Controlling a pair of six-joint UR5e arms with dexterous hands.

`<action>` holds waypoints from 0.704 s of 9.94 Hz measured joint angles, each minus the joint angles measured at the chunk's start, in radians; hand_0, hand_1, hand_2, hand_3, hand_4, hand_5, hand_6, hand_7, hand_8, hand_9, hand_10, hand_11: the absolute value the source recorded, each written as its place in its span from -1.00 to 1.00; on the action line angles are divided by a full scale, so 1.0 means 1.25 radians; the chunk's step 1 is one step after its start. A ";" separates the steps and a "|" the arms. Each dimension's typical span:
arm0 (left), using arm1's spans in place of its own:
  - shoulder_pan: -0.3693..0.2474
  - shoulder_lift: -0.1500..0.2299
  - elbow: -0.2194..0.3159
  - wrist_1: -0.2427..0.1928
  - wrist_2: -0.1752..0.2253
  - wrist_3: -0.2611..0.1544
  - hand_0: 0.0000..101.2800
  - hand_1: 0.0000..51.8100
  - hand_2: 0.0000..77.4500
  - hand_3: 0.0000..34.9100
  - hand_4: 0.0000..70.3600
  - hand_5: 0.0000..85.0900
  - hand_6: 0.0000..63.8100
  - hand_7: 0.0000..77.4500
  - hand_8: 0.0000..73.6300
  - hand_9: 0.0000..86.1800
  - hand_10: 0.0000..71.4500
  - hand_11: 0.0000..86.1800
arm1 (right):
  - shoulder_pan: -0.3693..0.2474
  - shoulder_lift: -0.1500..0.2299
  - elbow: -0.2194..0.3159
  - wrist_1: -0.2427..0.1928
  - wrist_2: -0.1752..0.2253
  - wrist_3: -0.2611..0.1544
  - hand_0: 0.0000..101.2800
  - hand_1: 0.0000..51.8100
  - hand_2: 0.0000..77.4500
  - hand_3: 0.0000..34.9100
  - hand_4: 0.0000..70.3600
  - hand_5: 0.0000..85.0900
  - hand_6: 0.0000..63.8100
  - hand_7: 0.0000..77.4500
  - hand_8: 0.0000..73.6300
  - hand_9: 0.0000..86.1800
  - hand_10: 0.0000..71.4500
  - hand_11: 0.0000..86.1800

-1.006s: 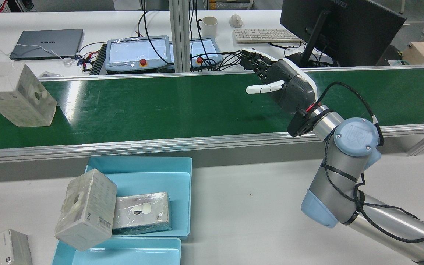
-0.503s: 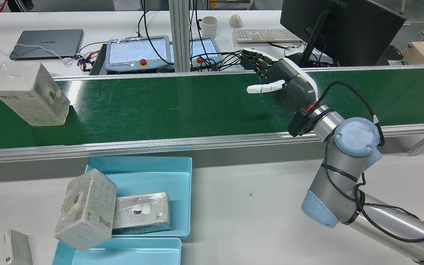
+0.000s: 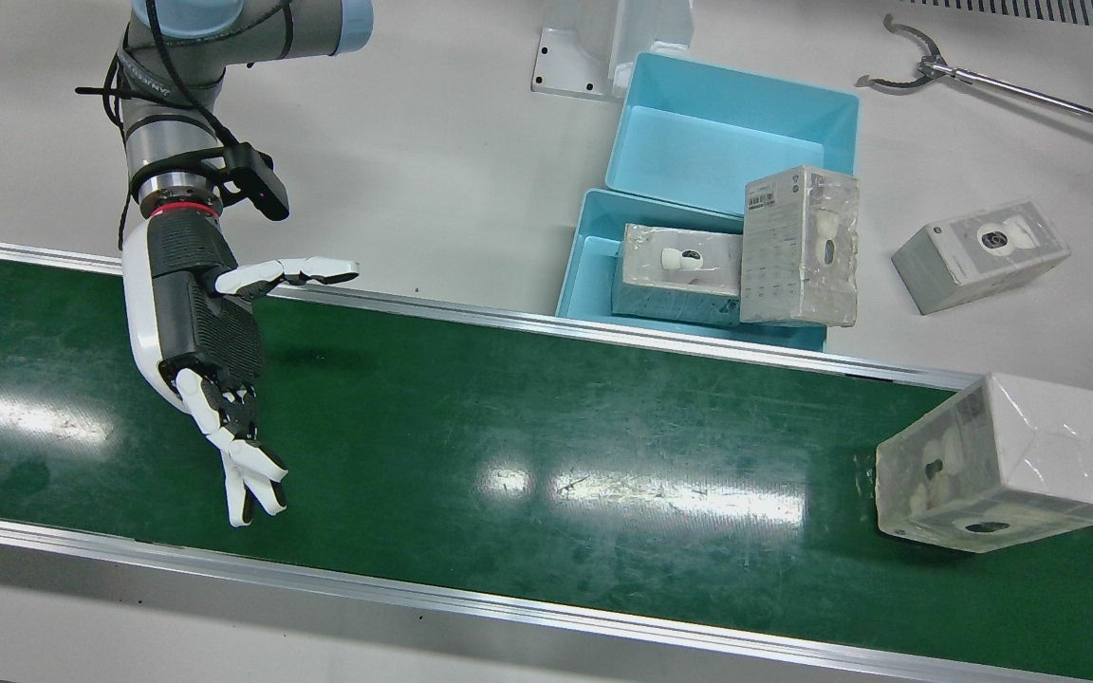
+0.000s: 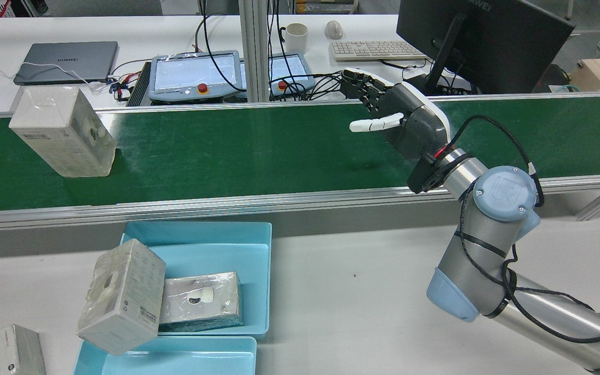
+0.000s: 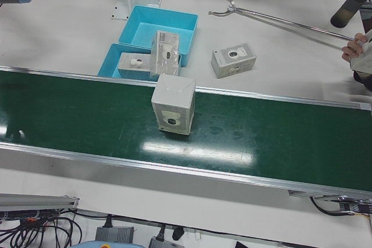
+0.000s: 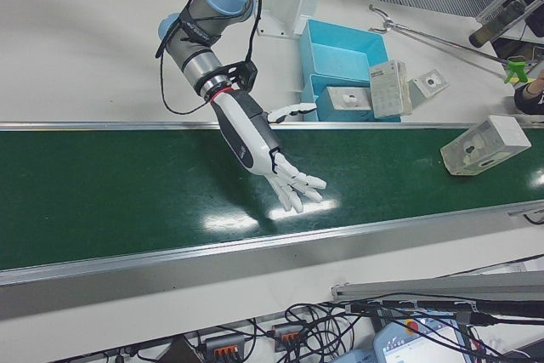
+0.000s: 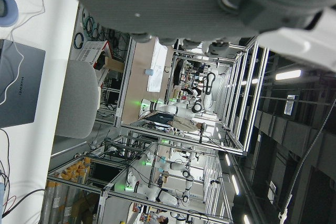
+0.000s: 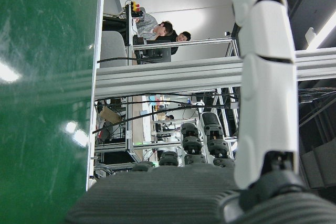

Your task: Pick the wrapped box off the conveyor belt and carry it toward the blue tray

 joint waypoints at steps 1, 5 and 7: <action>0.000 0.000 0.000 0.000 0.000 0.000 -1.00 -1.00 -0.97 -1.00 -1.00 -0.97 -0.98 -0.99 -0.99 -1.00 -0.98 -0.99 | 0.000 0.000 0.000 0.000 0.000 -0.001 -0.04 -0.35 -0.66 -1.00 -0.71 -0.63 -0.90 -0.90 -0.99 -0.92 -1.00 -0.99; 0.000 0.000 0.000 0.000 0.000 0.000 -1.00 -1.00 -0.97 -1.00 -1.00 -0.97 -0.98 -0.99 -0.99 -1.00 -0.98 -0.99 | 0.000 0.000 0.000 0.000 0.000 0.001 -0.04 -0.35 -0.69 -1.00 -0.71 -0.63 -0.90 -0.90 -0.99 -0.92 -1.00 -0.99; 0.000 0.000 0.000 0.000 0.000 0.000 -1.00 -1.00 -0.97 -1.00 -1.00 -0.97 -0.98 -0.99 -0.99 -0.99 -0.98 -0.99 | 0.000 0.000 0.000 0.000 0.001 0.001 -0.04 -0.35 -0.66 -1.00 -0.71 -0.63 -0.90 -0.90 -0.99 -0.92 -1.00 -0.99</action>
